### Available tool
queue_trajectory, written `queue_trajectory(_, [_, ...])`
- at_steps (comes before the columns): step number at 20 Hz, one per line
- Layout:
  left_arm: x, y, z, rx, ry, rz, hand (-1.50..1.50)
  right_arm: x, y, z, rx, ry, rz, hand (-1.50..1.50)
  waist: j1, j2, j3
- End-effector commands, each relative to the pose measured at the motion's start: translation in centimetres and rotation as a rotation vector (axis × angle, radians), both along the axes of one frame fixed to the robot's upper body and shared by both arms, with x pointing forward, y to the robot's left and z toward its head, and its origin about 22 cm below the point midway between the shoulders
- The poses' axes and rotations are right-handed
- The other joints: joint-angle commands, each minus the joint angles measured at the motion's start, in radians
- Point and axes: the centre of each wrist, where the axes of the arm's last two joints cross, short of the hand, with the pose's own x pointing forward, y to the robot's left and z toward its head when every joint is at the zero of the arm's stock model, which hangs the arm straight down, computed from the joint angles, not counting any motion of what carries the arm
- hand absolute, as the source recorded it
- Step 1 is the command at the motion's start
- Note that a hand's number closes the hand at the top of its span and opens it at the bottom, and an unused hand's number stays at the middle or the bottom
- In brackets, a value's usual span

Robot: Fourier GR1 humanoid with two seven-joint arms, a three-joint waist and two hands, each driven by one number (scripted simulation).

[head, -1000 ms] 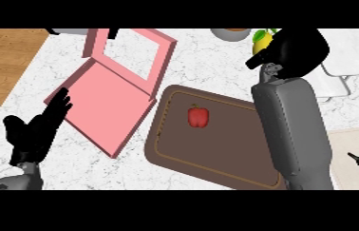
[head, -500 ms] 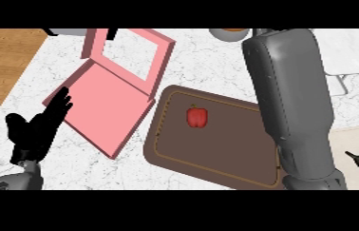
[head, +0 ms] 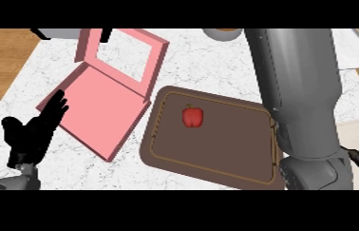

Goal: Pick the lemon from the tray and place it in the tiered shelf

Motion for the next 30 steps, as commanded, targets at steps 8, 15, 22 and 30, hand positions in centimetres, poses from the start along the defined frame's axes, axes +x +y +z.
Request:
queue_trajectory(8, [-0.9,-0.6,-0.4,-0.007,0.008,0.020,0.00,1.3,-0.1,4.0,0.098,0.086,-0.264,1.50,-0.021,-0.004,0.002])
queue_trajectory(15, [-0.4,2.0,1.2,-0.005,0.002,0.029,0.00,2.9,-5.5,3.4,0.092,0.129,-0.339,1.50,-0.031,-0.005,0.003])
queue_trajectory(22, [-0.6,1.3,-0.1,-0.012,0.004,0.049,0.00,3.9,-9.2,0.8,0.118,0.102,-0.356,1.50,-0.033,0.000,0.003])
queue_trajectory(30, [-1.1,1.2,0.3,-0.002,0.005,0.051,0.00,4.2,-14.0,-2.4,0.196,0.102,-0.395,1.50,-0.031,0.000,0.004])
